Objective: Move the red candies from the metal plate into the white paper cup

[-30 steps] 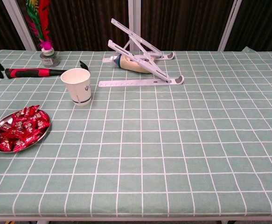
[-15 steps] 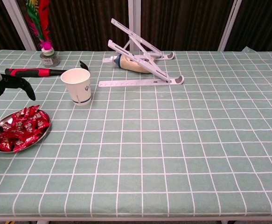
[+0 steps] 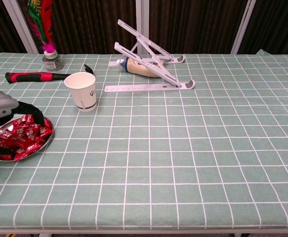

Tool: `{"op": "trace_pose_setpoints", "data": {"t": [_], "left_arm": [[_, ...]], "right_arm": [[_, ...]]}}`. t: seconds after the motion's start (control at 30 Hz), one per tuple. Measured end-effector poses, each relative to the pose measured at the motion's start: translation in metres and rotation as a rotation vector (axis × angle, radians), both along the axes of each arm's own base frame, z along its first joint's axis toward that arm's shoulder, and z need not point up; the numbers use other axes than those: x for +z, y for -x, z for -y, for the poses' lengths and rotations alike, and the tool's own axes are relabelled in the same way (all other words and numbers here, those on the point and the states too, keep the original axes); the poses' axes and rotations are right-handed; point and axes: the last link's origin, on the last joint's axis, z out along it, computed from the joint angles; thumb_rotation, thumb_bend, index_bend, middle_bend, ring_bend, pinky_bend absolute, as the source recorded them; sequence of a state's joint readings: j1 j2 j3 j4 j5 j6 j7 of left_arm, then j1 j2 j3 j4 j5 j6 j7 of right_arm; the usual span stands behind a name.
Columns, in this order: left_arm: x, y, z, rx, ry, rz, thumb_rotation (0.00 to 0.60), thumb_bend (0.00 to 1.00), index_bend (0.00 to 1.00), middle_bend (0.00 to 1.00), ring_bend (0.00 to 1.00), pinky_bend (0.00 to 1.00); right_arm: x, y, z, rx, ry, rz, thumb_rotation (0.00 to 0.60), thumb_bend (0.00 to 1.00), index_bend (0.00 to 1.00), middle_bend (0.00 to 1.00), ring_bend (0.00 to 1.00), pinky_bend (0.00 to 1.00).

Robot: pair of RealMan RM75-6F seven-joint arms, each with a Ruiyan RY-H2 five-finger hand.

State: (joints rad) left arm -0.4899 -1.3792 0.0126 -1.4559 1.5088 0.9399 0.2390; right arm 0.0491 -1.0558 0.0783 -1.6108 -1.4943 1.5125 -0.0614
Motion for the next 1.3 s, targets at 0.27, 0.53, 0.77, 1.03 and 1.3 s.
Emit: {"op": "trace_pose_setpoints", "data": {"t": [0.27, 0.53, 0.77, 1.03, 1.3], "left_arm": [[-0.009, 0.004, -0.004, 0.038, -0.002, -0.032, 0.600, 0.23, 0.38, 0.44, 0.85, 1.00], [-0.013, 0.011, -0.007, 0.055, -0.017, -0.064, 0.600, 0.25, 0.42, 0.48, 0.87, 1.00], [-0.017, 0.013, -0.009, 0.067, -0.029, -0.062, 0.600, 0.29, 0.50, 0.56, 0.89, 1.00], [-0.018, 0.015, -0.012, 0.071, -0.045, -0.049, 0.600, 0.37, 0.61, 0.66, 0.91, 1.00], [-0.017, 0.017, -0.015, 0.095, -0.054, -0.007, 0.600, 0.48, 0.69, 0.72, 0.93, 1.00]], "right_arm": [[0.001, 0.002, 0.001, -0.004, -0.002, 0.004, 0.600, 0.10, 0.08, 0.23, 0.07, 0.20], [0.000, 0.005, 0.002, -0.011, -0.009, 0.012, 0.600, 0.10, 0.08, 0.23, 0.10, 0.23], [0.000, 0.006, 0.002, -0.015, -0.010, 0.016, 0.600, 0.10, 0.08, 0.23, 0.10, 0.23], [0.001, 0.008, 0.000, -0.022, -0.007, 0.020, 0.600, 0.10, 0.08, 0.24, 0.10, 0.24], [0.002, 0.008, -0.001, -0.022, -0.005, 0.024, 0.600, 0.10, 0.08, 0.24, 0.10, 0.25]]}}
